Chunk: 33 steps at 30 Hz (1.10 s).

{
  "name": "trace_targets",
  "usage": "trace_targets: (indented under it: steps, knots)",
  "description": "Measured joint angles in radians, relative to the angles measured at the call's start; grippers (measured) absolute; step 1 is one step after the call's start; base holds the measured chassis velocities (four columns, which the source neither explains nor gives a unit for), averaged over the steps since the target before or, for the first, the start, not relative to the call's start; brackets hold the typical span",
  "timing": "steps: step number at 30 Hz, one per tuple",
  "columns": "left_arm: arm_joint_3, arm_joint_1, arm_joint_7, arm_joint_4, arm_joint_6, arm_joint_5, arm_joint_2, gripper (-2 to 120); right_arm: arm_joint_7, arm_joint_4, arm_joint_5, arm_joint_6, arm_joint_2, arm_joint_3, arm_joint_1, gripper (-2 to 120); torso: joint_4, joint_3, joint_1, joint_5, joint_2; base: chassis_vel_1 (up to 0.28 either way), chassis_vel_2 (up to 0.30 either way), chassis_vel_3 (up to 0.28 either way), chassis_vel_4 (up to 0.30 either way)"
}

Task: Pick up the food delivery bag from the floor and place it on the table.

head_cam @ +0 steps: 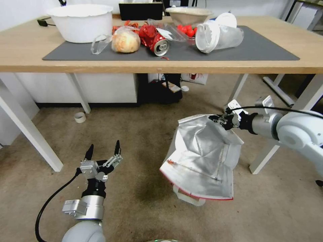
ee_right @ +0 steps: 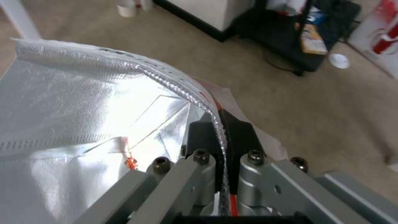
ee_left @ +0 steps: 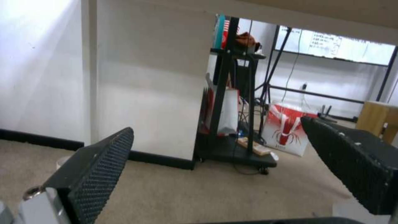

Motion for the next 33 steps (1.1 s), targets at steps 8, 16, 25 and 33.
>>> trace_targets:
  steps: [8,16,25,33]
  knots:
    - [-0.002,-0.002,0.012,-0.016,0.026,0.014,0.001,100,0.010,0.051,0.017,0.000,-0.014,0.000,0.000,0,0.0001,0.000,0.000,0.0000,0.000,0.000,0.000,0.000,0.000]
    - [-0.007,0.002,0.005,-0.033,0.049,0.040,-0.001,100,0.026,0.075,0.035,0.000,-0.013,-0.005,-0.007,0,0.0001,0.000,0.000,0.0001,0.000,0.000,0.000,0.000,0.000]
    - [-0.013,0.008,-0.004,-0.042,0.059,0.061,-0.002,100,0.026,0.113,0.035,0.000,-0.015,-0.006,-0.025,0,0.0001,0.000,0.000,0.0000,0.000,0.000,0.000,0.000,0.000]
    - [-0.010,0.009,-0.004,-0.042,0.057,0.064,-0.003,100,0.021,0.124,0.025,0.000,-0.020,-0.005,-0.031,0,0.0000,0.000,0.000,0.0000,0.000,0.000,0.000,0.000,0.000]
